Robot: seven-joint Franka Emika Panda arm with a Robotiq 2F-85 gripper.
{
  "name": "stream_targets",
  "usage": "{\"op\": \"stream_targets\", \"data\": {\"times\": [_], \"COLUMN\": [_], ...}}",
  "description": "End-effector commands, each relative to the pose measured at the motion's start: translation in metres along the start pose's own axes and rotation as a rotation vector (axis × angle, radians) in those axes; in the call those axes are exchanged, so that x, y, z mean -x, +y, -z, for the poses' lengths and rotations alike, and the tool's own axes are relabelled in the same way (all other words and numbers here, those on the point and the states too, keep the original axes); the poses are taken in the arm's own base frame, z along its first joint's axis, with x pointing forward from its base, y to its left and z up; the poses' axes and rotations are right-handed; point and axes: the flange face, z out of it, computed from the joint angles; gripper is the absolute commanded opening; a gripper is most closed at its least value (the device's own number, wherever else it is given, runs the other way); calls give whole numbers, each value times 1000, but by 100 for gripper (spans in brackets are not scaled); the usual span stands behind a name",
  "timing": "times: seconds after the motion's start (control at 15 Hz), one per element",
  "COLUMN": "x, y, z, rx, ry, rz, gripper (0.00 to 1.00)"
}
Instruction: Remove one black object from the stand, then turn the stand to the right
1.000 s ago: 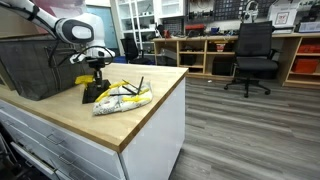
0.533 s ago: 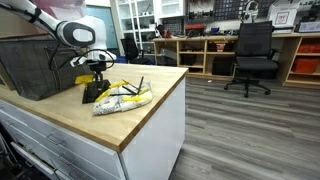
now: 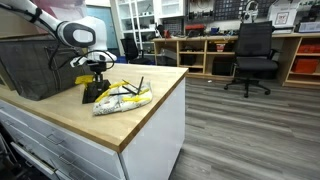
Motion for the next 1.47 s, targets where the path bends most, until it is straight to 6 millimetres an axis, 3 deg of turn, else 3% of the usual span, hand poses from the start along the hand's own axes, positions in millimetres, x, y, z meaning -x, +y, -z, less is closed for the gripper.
{"op": "stream_targets", "data": {"times": [0.0,0.2,0.6,0.8,1.4], "x": [8,14,29,30,62], "y": [-5,-10,-21,-17,1], "z": [-9,0,-1,-4,-18], "rx": [-29,-36,-29,-25,-7], "ry": [-8,7,30,24,-48], "rz": [-9,11,45,31,31], "gripper": [0,0,0,0,0]}}
